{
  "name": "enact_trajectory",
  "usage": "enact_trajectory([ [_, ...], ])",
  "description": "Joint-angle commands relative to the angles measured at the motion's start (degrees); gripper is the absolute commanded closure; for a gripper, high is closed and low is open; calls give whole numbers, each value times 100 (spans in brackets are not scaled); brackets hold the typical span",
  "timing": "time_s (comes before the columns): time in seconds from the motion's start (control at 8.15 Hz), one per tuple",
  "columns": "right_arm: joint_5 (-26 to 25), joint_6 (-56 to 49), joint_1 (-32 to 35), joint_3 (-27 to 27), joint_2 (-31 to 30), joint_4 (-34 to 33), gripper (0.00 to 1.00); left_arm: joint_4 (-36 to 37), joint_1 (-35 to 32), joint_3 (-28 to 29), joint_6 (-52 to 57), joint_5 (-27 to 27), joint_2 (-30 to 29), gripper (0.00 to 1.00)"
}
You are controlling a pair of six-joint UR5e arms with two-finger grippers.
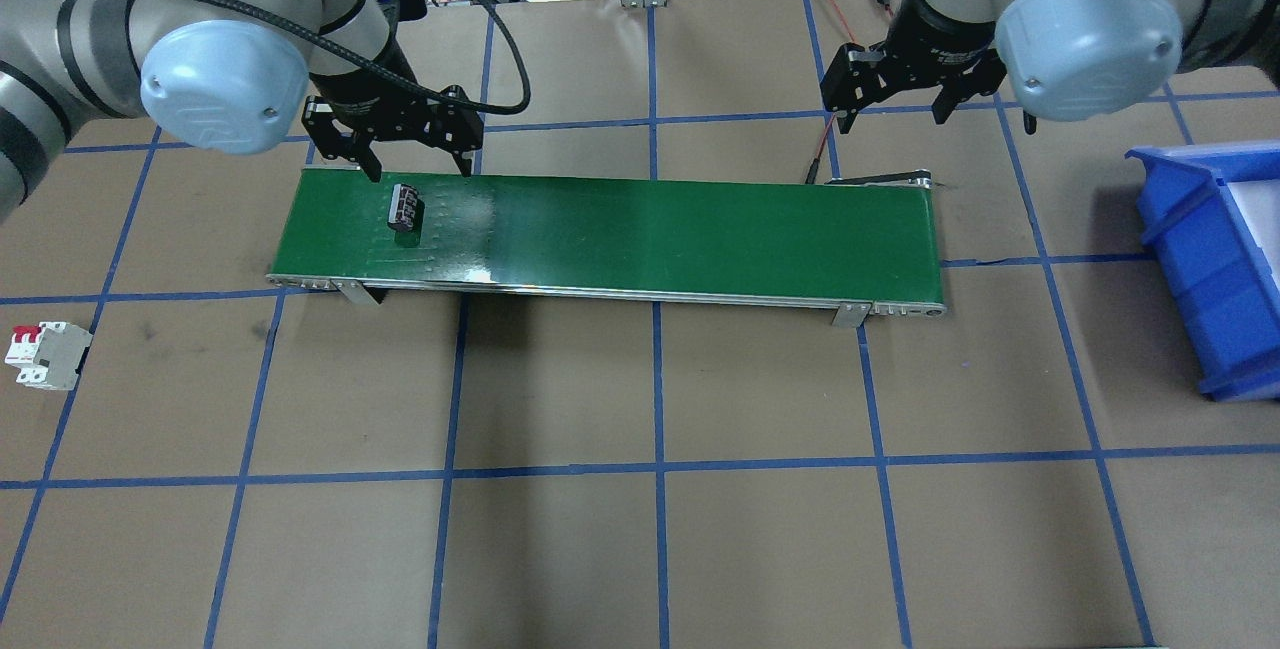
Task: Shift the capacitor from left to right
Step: 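Carry the capacitor over the conveyor and release it onto the belt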
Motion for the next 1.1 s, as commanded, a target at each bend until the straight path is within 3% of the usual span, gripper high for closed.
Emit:
enact_trajectory([
  [0.0,82,-64,-8,401,403,-320,0,-434,-498,22,-243,187,565,0],
  [0.12,622,-73,-69,708,403,-529,0,-530,-498,22,-243,-5,723,0],
  [0.37,952,-526,-490,1088,360,-707,0,-584,-498,65,-252,-645,812,0],
  [0.49,1344,-748,-527,1106,420,-794,0,-741,-498,109,-244,-675,882,0],
  [0.98,1428,-724,-527,1107,526,-778,0,-786,-489,101,-164,-649,944,0],
])
